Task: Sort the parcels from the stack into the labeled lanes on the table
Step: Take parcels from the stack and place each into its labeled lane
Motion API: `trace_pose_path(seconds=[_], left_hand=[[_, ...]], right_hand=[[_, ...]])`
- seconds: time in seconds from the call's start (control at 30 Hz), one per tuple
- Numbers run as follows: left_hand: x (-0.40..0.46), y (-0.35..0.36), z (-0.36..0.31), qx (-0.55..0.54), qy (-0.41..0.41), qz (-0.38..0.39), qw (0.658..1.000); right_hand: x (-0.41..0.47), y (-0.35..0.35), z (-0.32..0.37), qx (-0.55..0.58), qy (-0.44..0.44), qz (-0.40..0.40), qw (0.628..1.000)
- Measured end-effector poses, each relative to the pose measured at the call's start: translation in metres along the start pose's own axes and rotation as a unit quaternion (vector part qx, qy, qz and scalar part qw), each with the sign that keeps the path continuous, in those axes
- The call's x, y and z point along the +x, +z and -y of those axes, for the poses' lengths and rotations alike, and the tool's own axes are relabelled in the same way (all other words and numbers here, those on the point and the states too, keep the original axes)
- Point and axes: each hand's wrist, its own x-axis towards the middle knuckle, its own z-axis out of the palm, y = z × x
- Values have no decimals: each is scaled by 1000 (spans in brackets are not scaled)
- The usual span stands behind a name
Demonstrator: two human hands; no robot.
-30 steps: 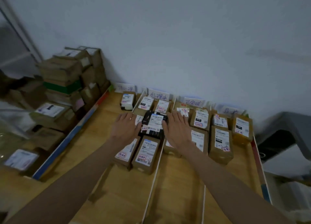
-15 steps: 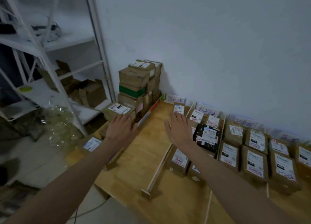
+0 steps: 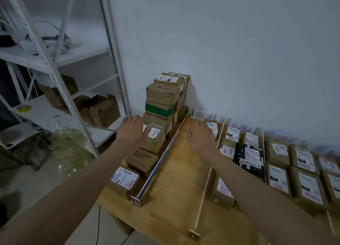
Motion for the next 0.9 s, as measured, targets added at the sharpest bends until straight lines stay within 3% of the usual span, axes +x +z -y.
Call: trace_pose_path(seconds=[0.3, 0.47, 0.67, 0.9], left_hand=[[121, 26, 59, -5, -2, 6, 1000], [202, 46, 76, -87, -28, 42, 995], [288, 68, 74, -277, -132, 107, 946], [305, 82, 60, -374, -152, 114, 908]], right_hand=[[128, 41, 34, 74, 52, 0, 996], [202, 68, 40, 167, 117, 19, 979], [259, 99, 45, 323, 220, 50, 919], [276, 112, 48, 366, 225, 66, 901]])
